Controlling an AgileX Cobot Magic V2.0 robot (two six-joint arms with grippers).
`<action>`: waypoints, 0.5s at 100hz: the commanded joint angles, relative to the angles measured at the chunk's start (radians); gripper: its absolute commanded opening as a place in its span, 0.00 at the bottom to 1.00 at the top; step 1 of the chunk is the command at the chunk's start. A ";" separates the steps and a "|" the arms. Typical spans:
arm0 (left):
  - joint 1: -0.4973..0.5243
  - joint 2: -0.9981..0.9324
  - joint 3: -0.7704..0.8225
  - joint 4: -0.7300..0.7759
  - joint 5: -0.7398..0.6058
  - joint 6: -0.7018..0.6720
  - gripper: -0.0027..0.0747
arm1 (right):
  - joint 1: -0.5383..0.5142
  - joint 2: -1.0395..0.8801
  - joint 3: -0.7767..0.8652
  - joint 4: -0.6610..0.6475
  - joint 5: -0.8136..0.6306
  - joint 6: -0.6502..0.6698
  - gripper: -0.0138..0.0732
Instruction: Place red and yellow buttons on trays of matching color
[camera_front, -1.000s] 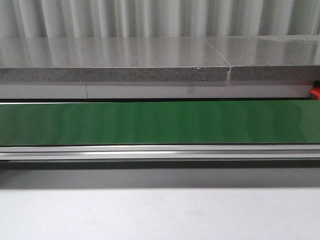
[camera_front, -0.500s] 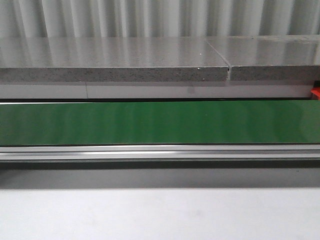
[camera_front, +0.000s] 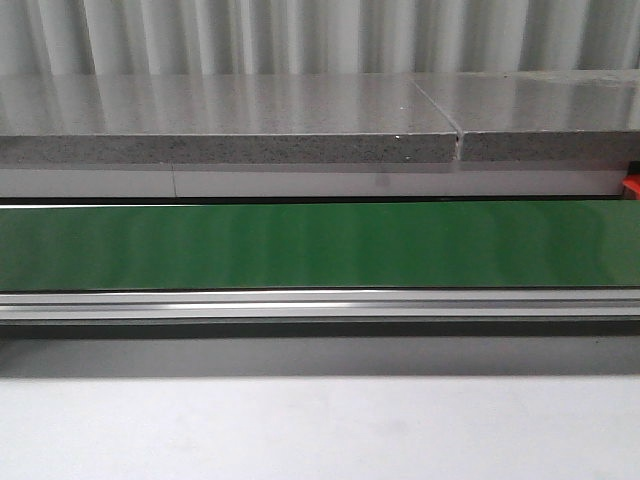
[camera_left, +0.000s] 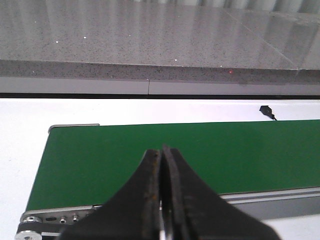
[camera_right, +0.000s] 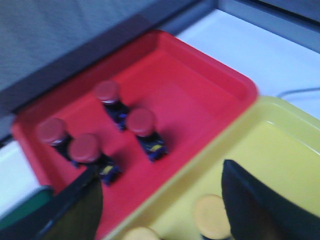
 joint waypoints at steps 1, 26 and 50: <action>-0.008 0.010 -0.025 -0.003 -0.071 -0.001 0.01 | 0.071 -0.036 -0.093 0.008 0.031 -0.003 0.75; -0.008 0.010 -0.025 -0.003 -0.071 -0.001 0.01 | 0.276 -0.121 -0.149 0.007 0.080 -0.092 0.75; -0.008 0.010 -0.025 -0.003 -0.071 -0.001 0.01 | 0.521 -0.268 -0.149 0.007 0.097 -0.193 0.74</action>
